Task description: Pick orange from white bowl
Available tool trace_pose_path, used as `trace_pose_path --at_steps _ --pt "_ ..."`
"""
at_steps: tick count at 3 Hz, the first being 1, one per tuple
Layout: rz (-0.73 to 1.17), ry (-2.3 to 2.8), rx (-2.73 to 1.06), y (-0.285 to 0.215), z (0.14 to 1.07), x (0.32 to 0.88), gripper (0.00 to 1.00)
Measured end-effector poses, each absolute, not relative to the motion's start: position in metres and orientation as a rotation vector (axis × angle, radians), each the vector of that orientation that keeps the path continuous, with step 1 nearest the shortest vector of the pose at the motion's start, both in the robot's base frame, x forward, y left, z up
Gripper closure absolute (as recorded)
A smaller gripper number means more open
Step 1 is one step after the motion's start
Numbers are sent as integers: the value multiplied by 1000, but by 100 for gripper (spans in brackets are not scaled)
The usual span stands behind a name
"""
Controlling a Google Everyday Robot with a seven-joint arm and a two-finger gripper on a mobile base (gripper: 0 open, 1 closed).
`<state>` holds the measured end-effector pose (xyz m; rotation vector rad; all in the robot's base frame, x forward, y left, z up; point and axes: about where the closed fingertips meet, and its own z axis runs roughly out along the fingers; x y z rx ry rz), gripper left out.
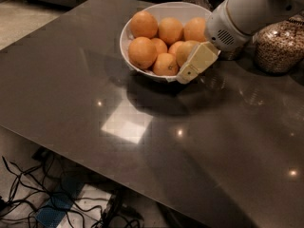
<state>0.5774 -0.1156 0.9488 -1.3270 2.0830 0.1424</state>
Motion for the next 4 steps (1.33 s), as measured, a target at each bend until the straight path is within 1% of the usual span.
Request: trace_pose_path --at_steps 2,3,4 --pt "98 2125 -1130 -125 953 611 0" --pt "88 2148 -1067 -132 950 620 4" --pt "103 2168 -1036 -131 946 623 18"
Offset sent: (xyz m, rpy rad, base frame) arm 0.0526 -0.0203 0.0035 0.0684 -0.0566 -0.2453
